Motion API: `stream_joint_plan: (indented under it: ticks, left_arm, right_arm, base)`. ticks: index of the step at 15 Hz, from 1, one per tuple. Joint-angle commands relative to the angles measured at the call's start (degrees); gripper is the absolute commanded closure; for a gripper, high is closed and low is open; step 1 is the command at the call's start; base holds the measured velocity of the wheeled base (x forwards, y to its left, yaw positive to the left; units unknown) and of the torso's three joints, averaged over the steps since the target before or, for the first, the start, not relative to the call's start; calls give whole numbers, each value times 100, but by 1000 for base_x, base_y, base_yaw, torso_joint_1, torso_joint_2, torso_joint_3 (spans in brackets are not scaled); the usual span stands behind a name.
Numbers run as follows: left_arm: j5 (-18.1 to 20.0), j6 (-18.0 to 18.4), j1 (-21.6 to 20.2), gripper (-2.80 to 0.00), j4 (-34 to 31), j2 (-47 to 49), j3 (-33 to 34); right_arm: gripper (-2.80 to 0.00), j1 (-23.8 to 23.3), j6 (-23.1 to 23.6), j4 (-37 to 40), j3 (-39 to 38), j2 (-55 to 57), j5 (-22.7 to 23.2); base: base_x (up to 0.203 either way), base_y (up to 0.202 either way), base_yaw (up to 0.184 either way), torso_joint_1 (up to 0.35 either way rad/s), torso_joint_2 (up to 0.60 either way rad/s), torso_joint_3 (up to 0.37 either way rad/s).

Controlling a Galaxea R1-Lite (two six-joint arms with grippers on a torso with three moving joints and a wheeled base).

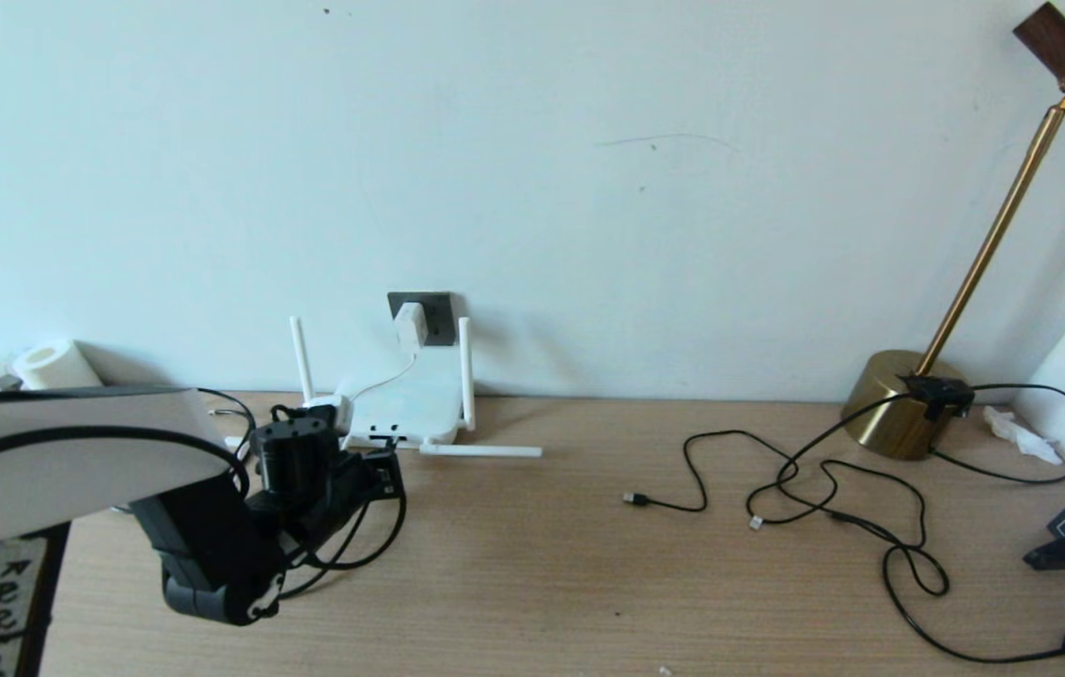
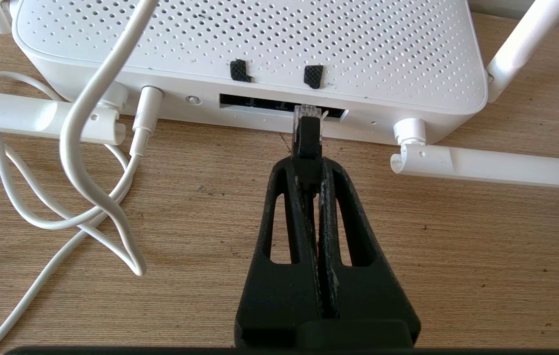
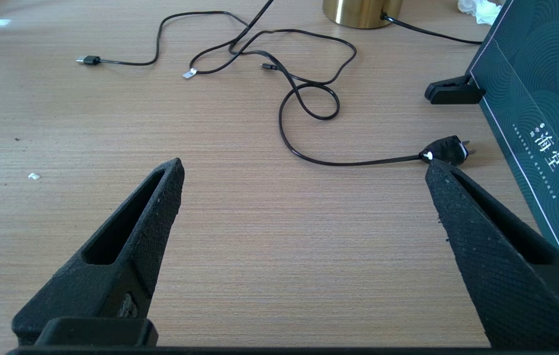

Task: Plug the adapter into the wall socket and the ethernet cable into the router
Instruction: Align cable and router interface

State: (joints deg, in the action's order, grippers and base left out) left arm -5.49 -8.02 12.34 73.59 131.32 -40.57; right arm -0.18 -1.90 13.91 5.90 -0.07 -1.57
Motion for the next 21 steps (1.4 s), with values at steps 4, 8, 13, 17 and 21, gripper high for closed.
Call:
stream_joint_plan:
  ticks: [4, 8, 13, 17, 21]
  left_arm:
    - [-5, -6, -3, 0, 50, -18, -4]
    - [-14, -6, -3, 0, 50, -27, -21]
    - [-14, -6, -3, 0, 49, -10, -47]
    - [-5, -3, -12, 0, 41, 26, -65]
    - [-14, 2, -30, 0, 32, 35, -109]
  right_arm:
    - [-280, 1, -3, 15, -1, 7, -8]
    - [-280, 1, 4, 14, -1, 7, -1]
    - [-280, 1, -3, 7, -1, 7, -1]
    - [-280, 1, -3, 7, -1, 7, -1]
    - [-280, 1, 5, 10, 6, 7, -1]
  base:
    - [0, 0, 0, 0, 0, 0]
    - [0, 0, 0, 0, 0, 0]
    - [0, 0, 0, 0, 0, 0]
    - [0, 0, 0, 0, 0, 0]
    - [0, 0, 0, 0, 0, 0]
